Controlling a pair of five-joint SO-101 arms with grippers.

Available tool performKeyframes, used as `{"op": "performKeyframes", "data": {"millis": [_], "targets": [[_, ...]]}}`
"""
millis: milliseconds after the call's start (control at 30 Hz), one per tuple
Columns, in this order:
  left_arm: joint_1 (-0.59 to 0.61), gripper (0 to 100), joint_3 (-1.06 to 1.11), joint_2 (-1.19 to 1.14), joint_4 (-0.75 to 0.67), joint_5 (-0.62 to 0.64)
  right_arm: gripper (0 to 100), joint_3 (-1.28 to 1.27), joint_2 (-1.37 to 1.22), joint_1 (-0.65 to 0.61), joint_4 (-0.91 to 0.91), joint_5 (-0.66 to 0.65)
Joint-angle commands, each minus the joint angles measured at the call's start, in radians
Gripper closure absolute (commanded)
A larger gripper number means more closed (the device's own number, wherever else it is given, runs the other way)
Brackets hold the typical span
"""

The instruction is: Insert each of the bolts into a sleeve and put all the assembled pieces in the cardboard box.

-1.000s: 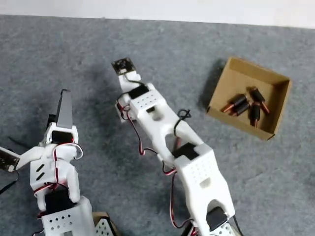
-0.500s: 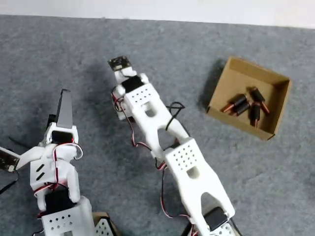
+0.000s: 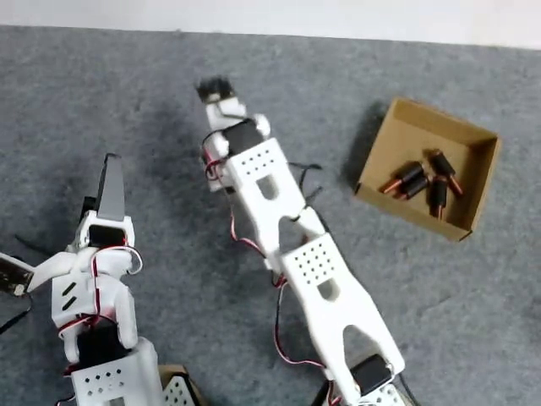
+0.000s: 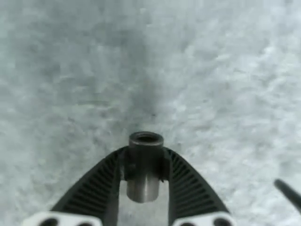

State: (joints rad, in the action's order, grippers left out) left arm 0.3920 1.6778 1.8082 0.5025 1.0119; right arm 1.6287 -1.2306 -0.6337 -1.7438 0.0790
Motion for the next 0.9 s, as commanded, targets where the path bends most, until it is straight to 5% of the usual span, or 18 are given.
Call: {"op": "performKeyframes", "data": {"millis": [0,867], "targets": [[-0.015,64,0.018,0.016,0.002,0.0,99.4,0.151,0.033,0.059,-0.021,-0.026],[-0.016,64,0.018,0.016,0.002,0.0,99.5,0.016,0.28,0.153,-0.024,-0.025]]}}
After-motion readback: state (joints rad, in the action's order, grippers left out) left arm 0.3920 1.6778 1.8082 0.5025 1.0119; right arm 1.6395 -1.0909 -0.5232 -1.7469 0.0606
